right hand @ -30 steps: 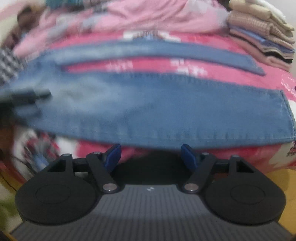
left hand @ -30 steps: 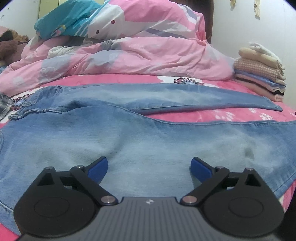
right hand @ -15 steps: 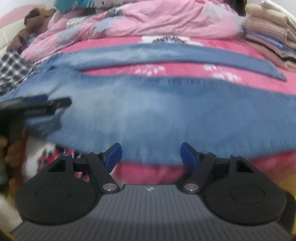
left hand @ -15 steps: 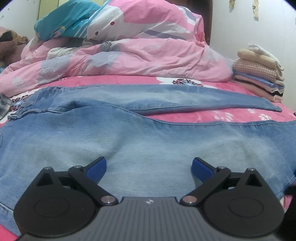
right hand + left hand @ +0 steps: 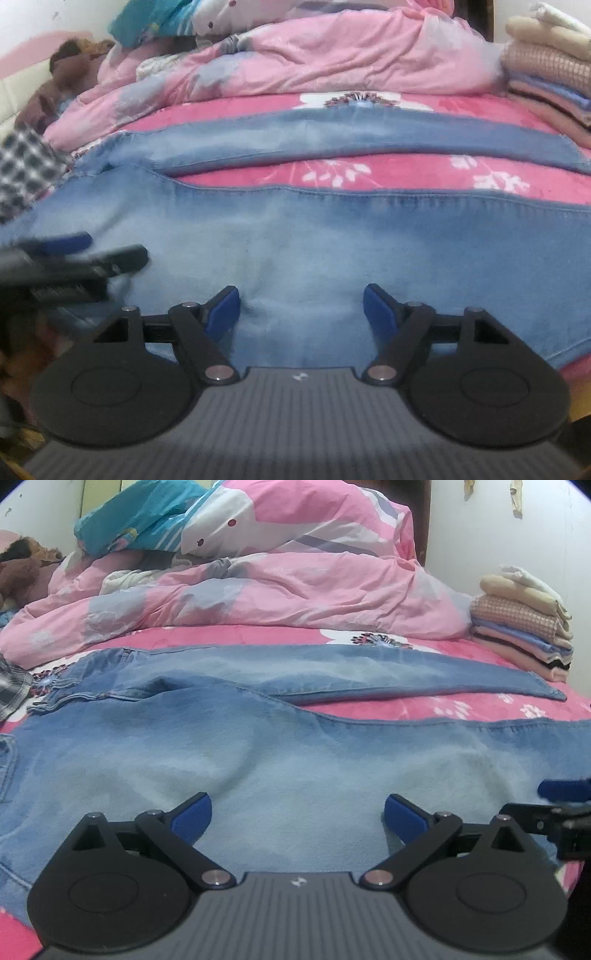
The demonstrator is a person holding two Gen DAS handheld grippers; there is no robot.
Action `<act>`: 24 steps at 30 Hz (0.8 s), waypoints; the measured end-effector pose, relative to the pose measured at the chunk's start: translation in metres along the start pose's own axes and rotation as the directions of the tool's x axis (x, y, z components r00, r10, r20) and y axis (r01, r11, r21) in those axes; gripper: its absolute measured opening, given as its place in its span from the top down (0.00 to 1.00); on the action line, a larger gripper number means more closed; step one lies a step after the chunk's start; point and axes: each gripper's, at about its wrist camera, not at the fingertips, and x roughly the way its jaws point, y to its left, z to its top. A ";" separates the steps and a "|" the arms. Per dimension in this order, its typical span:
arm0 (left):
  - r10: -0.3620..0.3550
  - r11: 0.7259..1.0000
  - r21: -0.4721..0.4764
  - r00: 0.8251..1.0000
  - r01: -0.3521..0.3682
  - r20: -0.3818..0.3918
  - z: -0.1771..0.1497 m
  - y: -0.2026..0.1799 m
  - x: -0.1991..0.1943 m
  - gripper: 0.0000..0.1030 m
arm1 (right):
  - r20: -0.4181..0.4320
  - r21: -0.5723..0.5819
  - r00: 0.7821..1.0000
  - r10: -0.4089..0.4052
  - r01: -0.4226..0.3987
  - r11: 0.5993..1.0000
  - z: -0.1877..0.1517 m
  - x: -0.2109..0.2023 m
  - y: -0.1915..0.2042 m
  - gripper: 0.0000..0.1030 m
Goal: Fold clothes
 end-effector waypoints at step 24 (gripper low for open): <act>0.100 0.995 -0.004 0.994 -0.100 0.048 0.008 0.051 -0.097 0.06 | 0.044 -0.046 0.996 0.073 -0.071 0.996 -0.011 -0.004 0.006 0.01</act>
